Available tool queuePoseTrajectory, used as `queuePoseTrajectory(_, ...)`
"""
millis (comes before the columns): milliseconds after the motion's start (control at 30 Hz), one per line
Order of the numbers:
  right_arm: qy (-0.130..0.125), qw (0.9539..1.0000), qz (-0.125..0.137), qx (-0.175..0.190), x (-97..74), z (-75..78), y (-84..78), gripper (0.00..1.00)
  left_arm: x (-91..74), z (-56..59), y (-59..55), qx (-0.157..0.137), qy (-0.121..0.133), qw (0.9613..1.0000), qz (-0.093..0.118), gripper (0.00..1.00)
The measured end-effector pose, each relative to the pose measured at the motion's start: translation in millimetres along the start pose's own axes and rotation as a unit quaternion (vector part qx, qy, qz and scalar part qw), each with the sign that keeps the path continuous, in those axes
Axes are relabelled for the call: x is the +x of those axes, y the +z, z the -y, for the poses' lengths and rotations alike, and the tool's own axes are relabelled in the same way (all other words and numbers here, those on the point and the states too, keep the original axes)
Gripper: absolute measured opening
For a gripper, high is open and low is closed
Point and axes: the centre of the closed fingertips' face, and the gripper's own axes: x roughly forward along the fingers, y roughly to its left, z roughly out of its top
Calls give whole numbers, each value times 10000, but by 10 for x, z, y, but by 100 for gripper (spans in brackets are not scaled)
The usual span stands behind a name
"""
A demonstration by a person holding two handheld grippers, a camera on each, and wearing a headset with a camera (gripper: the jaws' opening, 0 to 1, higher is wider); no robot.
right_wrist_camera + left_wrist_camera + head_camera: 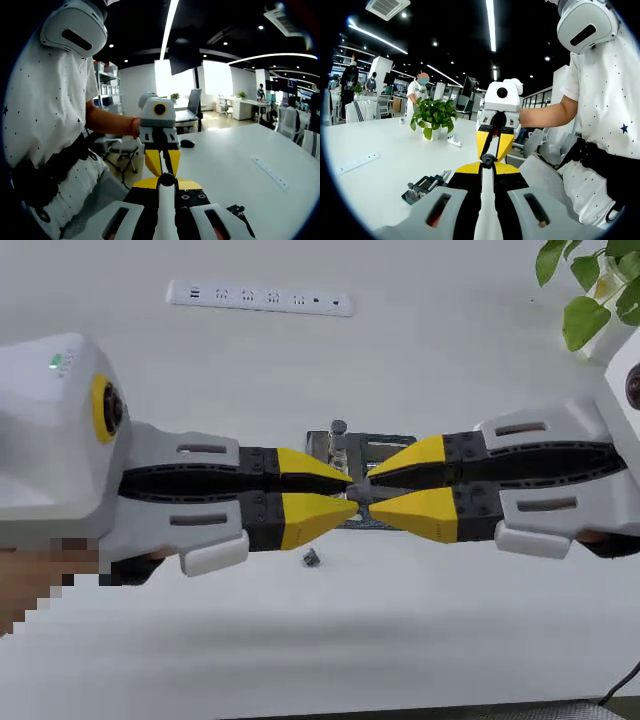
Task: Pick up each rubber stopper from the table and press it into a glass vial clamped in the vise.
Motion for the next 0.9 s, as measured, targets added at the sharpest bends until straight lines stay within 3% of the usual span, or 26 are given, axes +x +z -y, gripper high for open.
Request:
queuePoseTrajectory(200, -72, 9999, -92, 53, -30, 73, 7, 6, -31, -42, -4, 19, 95, 10000, 21, 7)
queuePoseTrajectory(367, -279, 9991, -283, 150, -71, 220, -30, 6, -116, -112, -54, 22, 287, 9996, -10, 10)
queuePoseTrajectory(700, -596, 9935, -923, 281, -1, 527, -215, 6, -279, -331, -189, 176, 914, 9954, -203, 30)
queuePoseTrajectory(900, -707, 9866, -1431, 346, 43, 767, -351, 6, -351, -456, -332, 269, 1195, 9916, -410, 43)
